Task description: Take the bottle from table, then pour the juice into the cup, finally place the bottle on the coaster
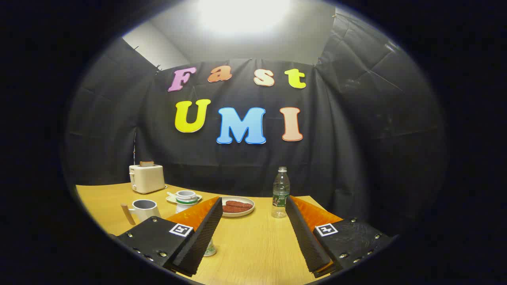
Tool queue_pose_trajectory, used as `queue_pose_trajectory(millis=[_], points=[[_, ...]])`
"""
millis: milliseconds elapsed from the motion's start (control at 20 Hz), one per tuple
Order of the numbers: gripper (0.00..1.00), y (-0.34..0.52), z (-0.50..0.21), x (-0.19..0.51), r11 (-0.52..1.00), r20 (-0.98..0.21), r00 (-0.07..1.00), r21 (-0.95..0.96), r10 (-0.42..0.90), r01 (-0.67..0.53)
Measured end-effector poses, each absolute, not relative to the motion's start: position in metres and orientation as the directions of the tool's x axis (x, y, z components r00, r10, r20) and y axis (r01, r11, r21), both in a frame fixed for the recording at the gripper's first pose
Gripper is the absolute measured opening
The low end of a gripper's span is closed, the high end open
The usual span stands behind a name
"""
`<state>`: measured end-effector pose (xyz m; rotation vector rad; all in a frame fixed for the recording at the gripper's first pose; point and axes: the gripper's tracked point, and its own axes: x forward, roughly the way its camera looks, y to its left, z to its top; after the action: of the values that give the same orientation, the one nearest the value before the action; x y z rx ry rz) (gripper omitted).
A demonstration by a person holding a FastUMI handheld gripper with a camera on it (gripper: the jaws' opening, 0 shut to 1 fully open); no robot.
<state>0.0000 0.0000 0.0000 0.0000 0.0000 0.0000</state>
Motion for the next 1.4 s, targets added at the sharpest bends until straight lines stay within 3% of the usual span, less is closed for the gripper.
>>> queue_pose_trajectory(millis=[550,1400], points=[[0.97,0.095,-0.009,-0.008,0.989,-0.008,0.989,0.008,0.147,-0.147],[0.97,0.116,-0.103,0.064,0.991,-0.186,0.975,0.065,0.126,-0.116]])
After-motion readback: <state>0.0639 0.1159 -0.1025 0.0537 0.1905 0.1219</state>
